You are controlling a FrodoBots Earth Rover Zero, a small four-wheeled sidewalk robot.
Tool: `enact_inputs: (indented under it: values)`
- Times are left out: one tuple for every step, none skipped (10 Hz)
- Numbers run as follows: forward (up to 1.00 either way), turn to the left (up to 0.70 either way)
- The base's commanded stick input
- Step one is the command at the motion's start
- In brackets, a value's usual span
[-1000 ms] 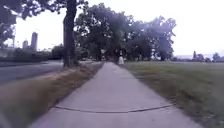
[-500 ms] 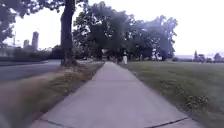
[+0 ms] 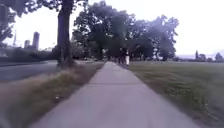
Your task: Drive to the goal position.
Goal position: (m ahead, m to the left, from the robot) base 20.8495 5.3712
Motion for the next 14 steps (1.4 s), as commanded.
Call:
enact_inputs:
  values:
    - [0.70,0.00]
    - [0.70,0.00]
    - [0.70,0.00]
    - [0.70,0.00]
    - [0.70,0.00]
    - [0.70,0.00]
    - [0.70,0.00]
    - [0.70,0.00]
    - [0.70,0.00]
    - [0.70,0.00]
    - [0.70,0.00]
    - [0.70,0.00]
    - [0.70,0.00]
    - [0.70,0.00]
